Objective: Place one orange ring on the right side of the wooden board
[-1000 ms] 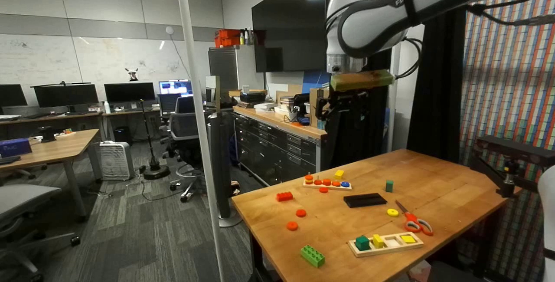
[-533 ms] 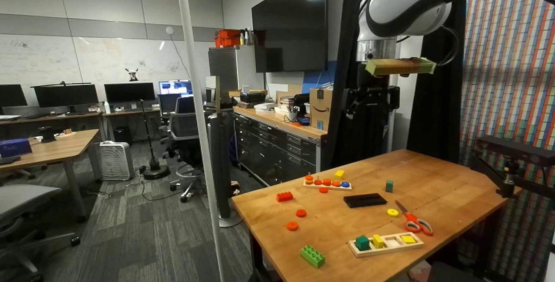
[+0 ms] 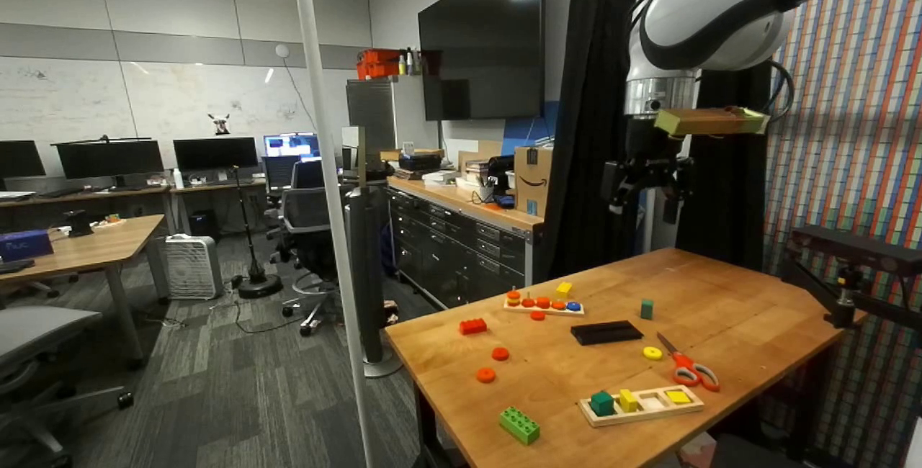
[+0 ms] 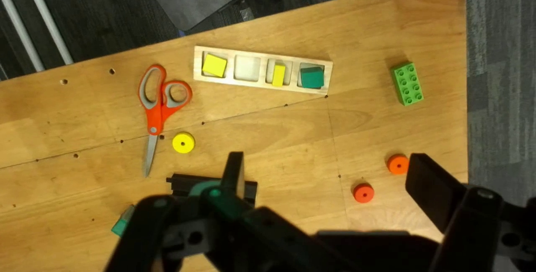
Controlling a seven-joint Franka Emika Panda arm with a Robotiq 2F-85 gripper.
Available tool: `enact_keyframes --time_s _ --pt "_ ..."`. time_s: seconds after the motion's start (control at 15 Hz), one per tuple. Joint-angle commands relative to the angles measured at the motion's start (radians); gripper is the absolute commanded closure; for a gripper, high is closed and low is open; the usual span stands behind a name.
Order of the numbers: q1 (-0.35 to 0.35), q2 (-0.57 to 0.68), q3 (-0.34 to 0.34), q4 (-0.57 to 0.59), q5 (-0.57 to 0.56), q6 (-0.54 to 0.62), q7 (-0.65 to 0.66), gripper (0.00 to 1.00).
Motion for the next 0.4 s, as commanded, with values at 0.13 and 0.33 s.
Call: enact_keyframes --time_s 0.13,0.33 --pt "-0.036 -0.021 0.026 -0.016 0.019 -0.010 -0.034 0.00" --pt "-0.036 -0.025 0.026 -0.018 0.019 -0.012 -0.037 0.00"
